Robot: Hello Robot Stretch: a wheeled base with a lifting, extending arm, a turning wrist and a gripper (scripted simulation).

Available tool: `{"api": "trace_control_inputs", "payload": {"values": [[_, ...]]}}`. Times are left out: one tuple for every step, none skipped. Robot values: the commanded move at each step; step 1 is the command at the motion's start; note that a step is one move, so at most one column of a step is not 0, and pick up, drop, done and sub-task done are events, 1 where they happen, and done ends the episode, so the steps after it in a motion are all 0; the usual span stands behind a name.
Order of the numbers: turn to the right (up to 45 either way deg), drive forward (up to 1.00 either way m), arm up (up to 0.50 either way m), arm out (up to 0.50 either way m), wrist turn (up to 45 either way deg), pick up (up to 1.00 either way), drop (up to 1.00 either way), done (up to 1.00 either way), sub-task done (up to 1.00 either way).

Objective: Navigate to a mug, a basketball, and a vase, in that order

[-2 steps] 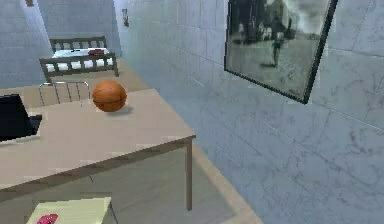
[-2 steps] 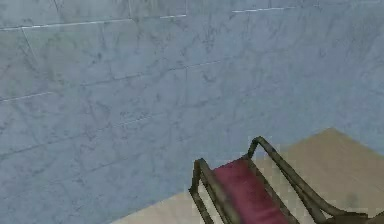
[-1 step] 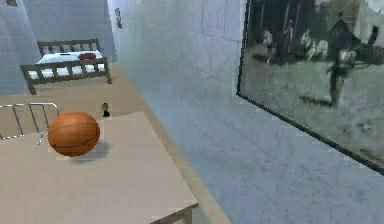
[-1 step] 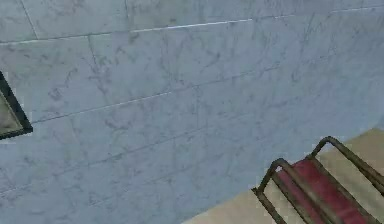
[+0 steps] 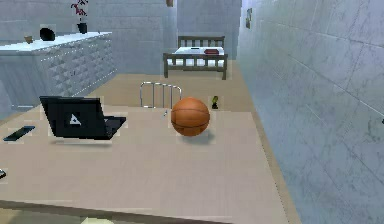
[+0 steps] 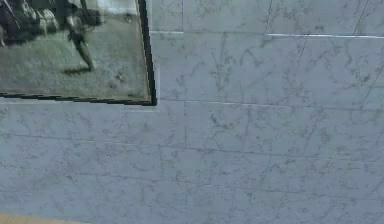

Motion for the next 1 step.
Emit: {"api": "trace_control_inputs", "payload": {"values": [[0.0, 0.00, 0.00, 0.00, 0.0, 0.00, 0.00, 0.00, 1.00]]}}
